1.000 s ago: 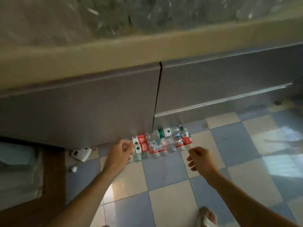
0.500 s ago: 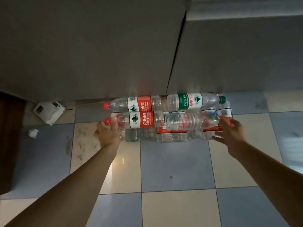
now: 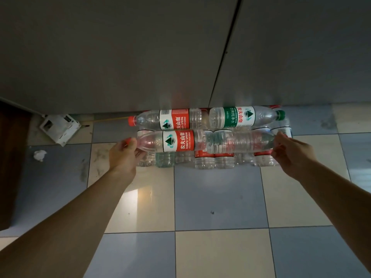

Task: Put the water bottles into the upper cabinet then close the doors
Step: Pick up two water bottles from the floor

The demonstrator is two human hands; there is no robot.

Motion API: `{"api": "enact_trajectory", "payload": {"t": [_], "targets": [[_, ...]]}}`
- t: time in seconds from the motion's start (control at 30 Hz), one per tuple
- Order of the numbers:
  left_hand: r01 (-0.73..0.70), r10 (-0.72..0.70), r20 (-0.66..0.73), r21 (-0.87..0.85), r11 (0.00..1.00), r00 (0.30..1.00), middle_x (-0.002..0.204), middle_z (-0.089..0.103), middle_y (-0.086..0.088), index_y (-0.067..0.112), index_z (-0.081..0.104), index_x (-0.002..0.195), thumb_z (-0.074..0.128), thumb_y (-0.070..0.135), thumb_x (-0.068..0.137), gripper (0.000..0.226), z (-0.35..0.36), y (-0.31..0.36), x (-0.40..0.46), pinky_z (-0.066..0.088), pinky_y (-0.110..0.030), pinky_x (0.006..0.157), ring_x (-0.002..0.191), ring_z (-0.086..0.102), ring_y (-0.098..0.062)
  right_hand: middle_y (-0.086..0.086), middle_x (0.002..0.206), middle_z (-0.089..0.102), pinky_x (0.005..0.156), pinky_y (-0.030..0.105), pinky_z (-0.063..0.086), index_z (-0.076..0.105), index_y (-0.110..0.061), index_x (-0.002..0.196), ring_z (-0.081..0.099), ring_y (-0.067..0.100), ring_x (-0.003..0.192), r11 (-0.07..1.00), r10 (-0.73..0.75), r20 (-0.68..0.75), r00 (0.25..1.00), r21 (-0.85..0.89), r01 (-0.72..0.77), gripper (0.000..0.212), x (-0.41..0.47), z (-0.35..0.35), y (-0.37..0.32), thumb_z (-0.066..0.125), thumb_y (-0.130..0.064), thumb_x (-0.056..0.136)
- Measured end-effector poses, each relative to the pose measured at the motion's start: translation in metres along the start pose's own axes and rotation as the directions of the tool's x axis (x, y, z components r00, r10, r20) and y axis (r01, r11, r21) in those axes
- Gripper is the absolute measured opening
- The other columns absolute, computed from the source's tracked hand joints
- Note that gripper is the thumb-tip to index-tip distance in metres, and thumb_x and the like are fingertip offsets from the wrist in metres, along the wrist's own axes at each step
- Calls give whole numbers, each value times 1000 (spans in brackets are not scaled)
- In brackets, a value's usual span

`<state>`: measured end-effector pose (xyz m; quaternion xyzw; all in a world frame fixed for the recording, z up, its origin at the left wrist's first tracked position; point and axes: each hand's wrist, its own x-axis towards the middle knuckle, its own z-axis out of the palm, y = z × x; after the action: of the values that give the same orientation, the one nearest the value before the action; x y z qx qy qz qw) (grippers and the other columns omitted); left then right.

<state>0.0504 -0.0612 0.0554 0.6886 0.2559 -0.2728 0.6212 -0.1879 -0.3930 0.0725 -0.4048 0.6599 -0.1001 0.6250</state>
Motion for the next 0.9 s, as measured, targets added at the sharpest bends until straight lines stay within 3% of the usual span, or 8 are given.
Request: {"api": "enact_trajectory", "payload": {"t": [0.17,0.23,0.33,0.43,0.53,0.63,0.7,0.9], "targets": [[-51,47,75,55,997,996,121,68,-21,-6,60,118,62,10,98,26,-22,15,-34,57,-40,96,108,70,-27,14,89,66,65,25,60,68,4,105,66,21,78,991,-103,74,992,94,96,23,-42,-16,-10,73,-12,89],[-151,130,128,173,973,983,115,69,-16,5,64,110,66,12,96,16,-23,28,-57,60,-33,88,106,71,-27,17,96,66,69,32,58,66,4,109,66,26,81,971,-238,127,963,22,237,26,-68,-15,-21,74,-8,87],[-437,350,264,455,776,899,106,69,-3,25,64,105,73,17,91,19,-12,49,-95,56,-30,86,100,68,-20,9,90,68,58,26,56,68,-11,95,65,21,67,828,-463,261,847,-215,518,18,-111,-4,-37,79,-3,82],[-624,386,494,558,547,779,103,64,15,29,61,108,76,18,87,28,2,57,-131,45,-13,80,98,60,-2,-7,97,65,54,21,57,62,-30,94,67,13,77,639,-495,426,757,-412,650,31,-148,9,-28,81,-10,81],[-700,316,631,569,433,708,102,61,19,29,61,107,78,18,86,30,9,47,-155,44,-6,77,97,58,3,-18,100,58,61,25,61,57,-36,104,64,13,87,540,-459,497,737,-502,675,36,-168,10,2,81,-21,83],[-747,234,716,579,325,657,115,64,7,23,61,113,78,19,86,32,10,26,-163,53,-27,91,108,59,-13,-16,101,58,75,36,62,55,-36,104,62,13,90,537,-446,499,743,-515,668,37,-172,12,32,81,-22,83],[-774,230,744,566,283,628,120,65,3,20,61,116,77,18,87,33,8,10,-163,53,-32,93,110,59,-17,-14,105,57,79,38,61,57,-33,107,61,15,94,536,-445,503,741,-513,670,35,-170,15,50,81,-21,84],[-832,323,767,520,193,555,122,65,2,19,60,120,75,16,89,34,-2,-25,-158,43,-22,89,108,57,-15,-16,107,51,82,23,51,63,-20,111,58,12,93,428,-587,506,633,-470,772,35,-165,23,84,81,-15,82]]}}
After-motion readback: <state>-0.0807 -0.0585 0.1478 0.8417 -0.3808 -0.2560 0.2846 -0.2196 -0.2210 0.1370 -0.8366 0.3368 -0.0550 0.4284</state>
